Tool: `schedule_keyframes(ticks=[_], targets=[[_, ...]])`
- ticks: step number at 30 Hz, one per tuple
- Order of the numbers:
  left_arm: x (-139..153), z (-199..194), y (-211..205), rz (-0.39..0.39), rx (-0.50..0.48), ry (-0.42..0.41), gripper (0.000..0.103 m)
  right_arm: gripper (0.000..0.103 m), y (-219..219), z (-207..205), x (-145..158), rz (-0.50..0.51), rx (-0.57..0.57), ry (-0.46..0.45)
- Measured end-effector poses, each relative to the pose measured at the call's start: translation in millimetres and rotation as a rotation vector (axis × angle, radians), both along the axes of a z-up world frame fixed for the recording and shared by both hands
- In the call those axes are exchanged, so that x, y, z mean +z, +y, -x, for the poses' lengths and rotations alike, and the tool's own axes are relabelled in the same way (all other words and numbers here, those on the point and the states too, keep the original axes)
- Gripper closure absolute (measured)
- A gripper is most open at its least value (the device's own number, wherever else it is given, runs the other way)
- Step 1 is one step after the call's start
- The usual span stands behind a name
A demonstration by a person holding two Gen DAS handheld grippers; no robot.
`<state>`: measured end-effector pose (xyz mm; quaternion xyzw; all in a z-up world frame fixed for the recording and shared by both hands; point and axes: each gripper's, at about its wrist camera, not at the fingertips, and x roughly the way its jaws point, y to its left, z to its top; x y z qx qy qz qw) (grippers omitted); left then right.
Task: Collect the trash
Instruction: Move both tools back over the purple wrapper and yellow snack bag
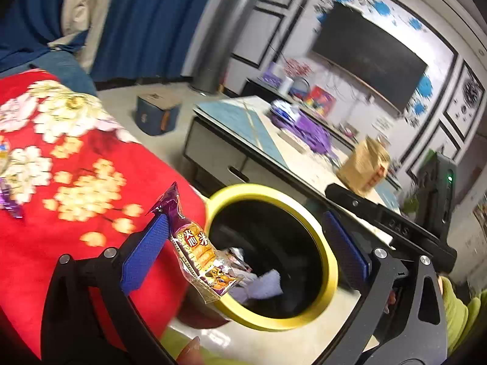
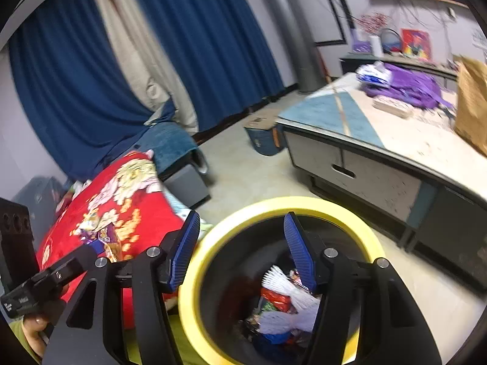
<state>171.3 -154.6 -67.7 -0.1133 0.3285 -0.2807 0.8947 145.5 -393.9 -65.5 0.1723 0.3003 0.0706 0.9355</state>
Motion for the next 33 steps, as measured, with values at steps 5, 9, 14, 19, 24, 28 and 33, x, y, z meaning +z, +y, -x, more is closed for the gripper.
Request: schedule_keyframes(ticks=[5,9,14,19,24,28,33], targets=[[11.7,1.8,30.5,0.028,0.087,-0.028,0.011,0.047,33.8,-10.0,12.7,0.02,0.08,-0.014],[18.7,4.0,52.4,0.049,0.146,-0.05,0.011,0.046,59.9,-15.2,21.9,0.047,0.137,-0.028],[21.3,4.7,79.5,0.066,0.211,-0.056,0.011,0.046,82.7,-21.9,28.2,0.056,0.18,-0.031],[21.3,7.4,109.0,0.08,0.283,-0.049,0.011,0.046,102.9,-28.9,32.7,0.08,0.218,-0.036],[16.1,7.1,136.7,0.077,0.363,-0.032,0.011,0.046,125.3,-36.9,34.5,0.093,0.269,-0.036],[9.7,6.6,157.2,0.073,0.431,-0.005,0.011,0.046,149.8,-45.8,38.7,0.101,0.319,-0.043],[1.9,5.3,177.2,0.064,0.49,0.03,0.011,0.045,179.5,-57.8,45.3,0.105,0.397,-0.05]])
